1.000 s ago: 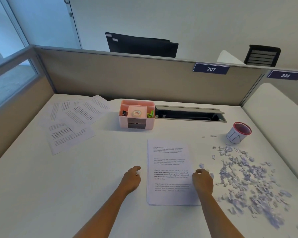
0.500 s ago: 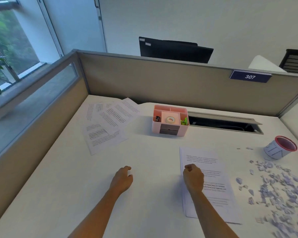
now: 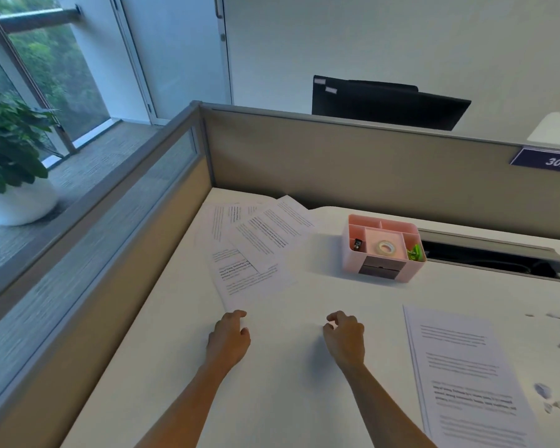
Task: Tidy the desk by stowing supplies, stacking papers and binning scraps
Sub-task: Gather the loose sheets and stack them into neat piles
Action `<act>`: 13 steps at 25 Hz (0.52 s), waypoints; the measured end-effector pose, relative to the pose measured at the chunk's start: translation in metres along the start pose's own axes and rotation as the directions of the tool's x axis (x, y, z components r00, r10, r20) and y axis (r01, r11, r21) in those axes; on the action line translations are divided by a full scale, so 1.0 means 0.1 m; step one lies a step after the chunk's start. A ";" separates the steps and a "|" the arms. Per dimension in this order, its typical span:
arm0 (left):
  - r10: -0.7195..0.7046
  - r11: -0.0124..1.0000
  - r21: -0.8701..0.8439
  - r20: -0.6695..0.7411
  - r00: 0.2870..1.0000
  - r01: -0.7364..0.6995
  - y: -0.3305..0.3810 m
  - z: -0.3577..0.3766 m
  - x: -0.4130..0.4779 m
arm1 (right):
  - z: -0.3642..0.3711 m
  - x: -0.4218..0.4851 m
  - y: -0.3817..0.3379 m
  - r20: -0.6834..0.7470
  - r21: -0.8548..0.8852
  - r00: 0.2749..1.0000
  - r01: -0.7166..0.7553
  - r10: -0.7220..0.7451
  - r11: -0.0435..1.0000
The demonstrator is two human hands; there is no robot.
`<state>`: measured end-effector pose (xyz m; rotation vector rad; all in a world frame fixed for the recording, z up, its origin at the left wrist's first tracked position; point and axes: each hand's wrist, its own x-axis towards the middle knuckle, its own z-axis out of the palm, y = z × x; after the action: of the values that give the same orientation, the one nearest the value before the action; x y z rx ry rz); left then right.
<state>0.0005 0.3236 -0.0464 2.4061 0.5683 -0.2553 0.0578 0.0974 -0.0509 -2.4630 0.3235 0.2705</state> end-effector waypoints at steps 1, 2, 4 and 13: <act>0.009 1.000 0.017 -0.018 1.000 -0.008 -0.04 -0.05 0.07 | 0.08 0.03 -0.11 0.015 -0.020 1.000 0.022 -0.022 1.000; 0.018 0.999 0.030 -0.033 0.999 -0.017 -0.07 -0.11 0.14 | 0.15 0.05 -0.22 0.026 -0.040 0.999 0.046 -0.045 0.998; 0.031 0.998 0.048 -0.059 0.998 -0.028 -0.13 -0.19 0.28 | 0.31 0.09 -0.41 0.041 -0.077 0.995 0.093 -0.090 0.993; 0.114 0.987 0.126 -0.146 0.983 -0.095 -0.27 -0.51 1.00 | 0.85 0.50 -1.15 0.048 -0.288 0.950 0.310 -0.310 0.906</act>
<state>0.0792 0.4079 -0.0539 2.5775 0.5050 -0.0604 0.1296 0.2300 -0.0663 -2.7564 -0.1235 0.1935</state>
